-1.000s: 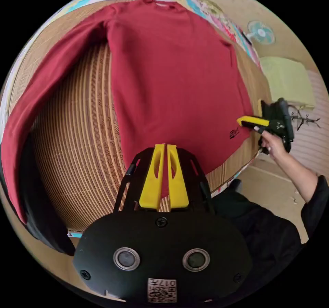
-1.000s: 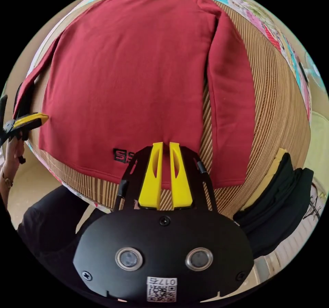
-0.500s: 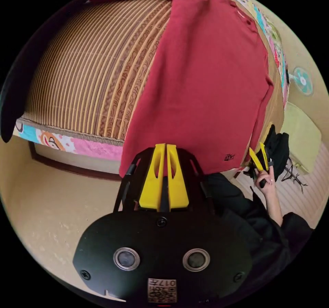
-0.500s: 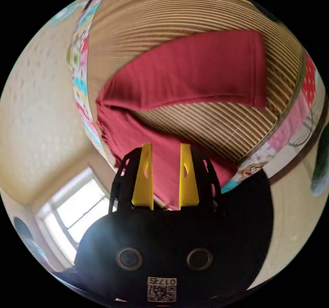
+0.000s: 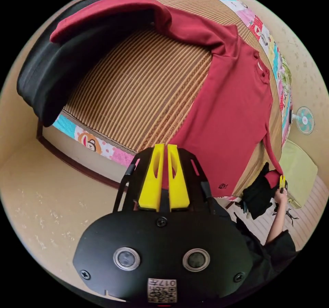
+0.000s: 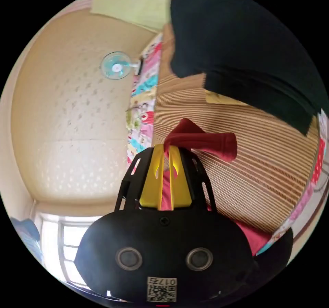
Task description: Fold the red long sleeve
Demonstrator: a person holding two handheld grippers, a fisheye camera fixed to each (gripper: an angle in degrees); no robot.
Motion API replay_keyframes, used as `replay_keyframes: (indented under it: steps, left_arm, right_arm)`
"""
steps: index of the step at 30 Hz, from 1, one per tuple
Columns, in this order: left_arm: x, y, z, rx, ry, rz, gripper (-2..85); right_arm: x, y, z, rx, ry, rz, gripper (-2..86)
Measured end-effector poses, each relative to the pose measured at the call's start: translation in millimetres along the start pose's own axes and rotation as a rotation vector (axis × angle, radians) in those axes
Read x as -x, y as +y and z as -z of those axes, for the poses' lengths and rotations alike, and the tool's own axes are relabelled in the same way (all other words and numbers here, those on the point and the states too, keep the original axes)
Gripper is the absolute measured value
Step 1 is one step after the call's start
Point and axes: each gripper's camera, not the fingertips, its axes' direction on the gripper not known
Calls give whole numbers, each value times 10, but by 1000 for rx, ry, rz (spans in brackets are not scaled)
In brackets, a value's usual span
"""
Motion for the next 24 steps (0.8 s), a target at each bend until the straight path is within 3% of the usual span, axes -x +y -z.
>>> replay_keyframes:
  steps: [3,6,8,10,12,14,16,20,22,24]
  left_arm:
    - [167,-113,461,-122,25,14,42]
    - [456,-215,878,-245,153,79,64]
    - [660,-254,1076,-318,261,119,79]
    - [856,-275,1242,-377,307,157,97]
    - [1111,-250,1450,-460,247,258,114]
    - [1348,-205,1575,-532,295,332,120]
    - [1592,-204,1618,-576,412,386,129]
    - [2070,-294,1501,-618,656,508,134]
    - [2214,-381,1386,-577,718,581,123]
    - [2390,-481,1143,-423,745,745,82]
  right_arm:
    - [1204,530,-528,83,-128,342,31]
    - [1765,1488,-1384,284,-252,533,30]
    - [1753,2213,-2022,450,-217,591,29]
    - [1515,3075,-2718,684,-45,699,28]
    - [763,4203,-3471,1090,342,750,22]
    - [305,4777,-3566,1306,491,785,19]
    - [315,4923,-3228,1194,406,848,14]
    - [36,5139,-2750,1297,498,849,10]
    - [-112,5095,-2543,1300,517,822,9]
    - [-337,4980,-2363,1304,587,753,8]
